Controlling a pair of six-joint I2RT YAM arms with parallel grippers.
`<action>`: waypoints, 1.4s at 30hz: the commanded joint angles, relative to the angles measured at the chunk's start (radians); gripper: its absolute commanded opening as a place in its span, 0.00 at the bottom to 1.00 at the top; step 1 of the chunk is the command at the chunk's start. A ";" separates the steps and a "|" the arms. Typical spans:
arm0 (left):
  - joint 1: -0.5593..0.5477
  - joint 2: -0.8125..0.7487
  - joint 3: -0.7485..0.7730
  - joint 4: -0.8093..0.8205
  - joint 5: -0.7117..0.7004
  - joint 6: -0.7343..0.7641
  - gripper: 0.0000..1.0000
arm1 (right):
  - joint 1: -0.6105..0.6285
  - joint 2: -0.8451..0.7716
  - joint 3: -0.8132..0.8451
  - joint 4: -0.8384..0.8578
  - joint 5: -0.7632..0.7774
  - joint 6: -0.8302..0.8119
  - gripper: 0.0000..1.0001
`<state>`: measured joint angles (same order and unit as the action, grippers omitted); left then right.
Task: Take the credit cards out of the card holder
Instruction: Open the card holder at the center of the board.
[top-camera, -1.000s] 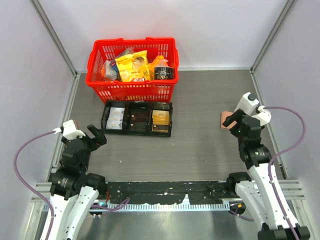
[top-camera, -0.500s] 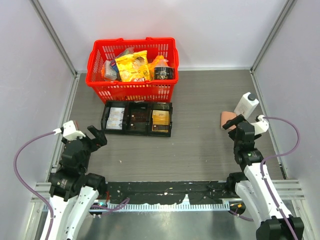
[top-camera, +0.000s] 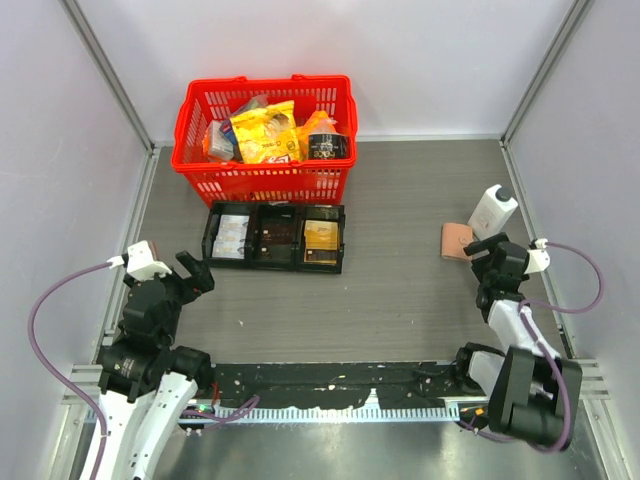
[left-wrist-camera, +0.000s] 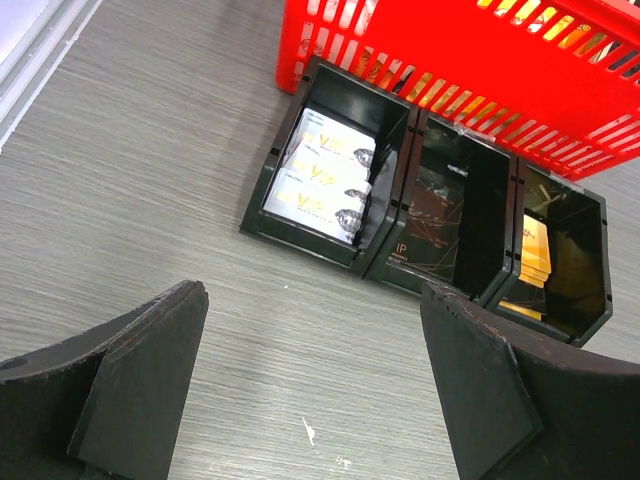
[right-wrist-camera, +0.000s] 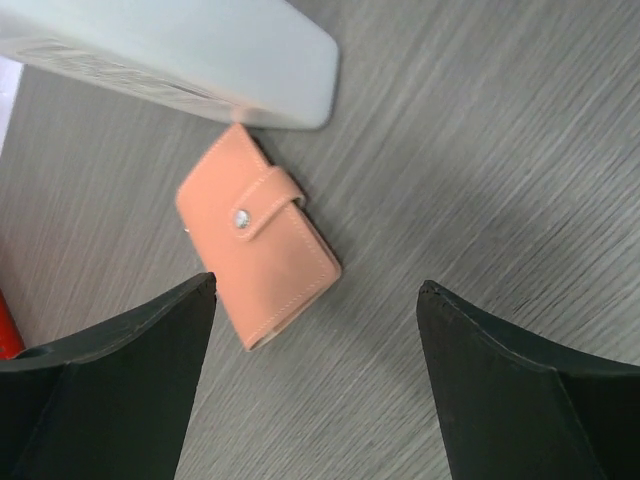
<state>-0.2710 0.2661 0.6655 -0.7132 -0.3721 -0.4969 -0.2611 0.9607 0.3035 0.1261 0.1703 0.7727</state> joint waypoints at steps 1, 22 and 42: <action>-0.005 0.007 0.008 0.020 0.015 0.018 0.92 | -0.066 0.125 -0.038 0.254 -0.209 0.068 0.82; -0.005 0.019 0.008 0.023 0.021 0.023 0.92 | -0.098 0.398 -0.064 0.540 -0.255 0.160 0.43; -0.005 0.018 0.006 0.024 0.027 0.024 0.92 | -0.110 0.380 -0.069 0.549 -0.215 0.174 0.42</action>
<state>-0.2741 0.2775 0.6655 -0.7120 -0.3550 -0.4892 -0.3641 1.3251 0.2096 0.6338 -0.0608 0.9459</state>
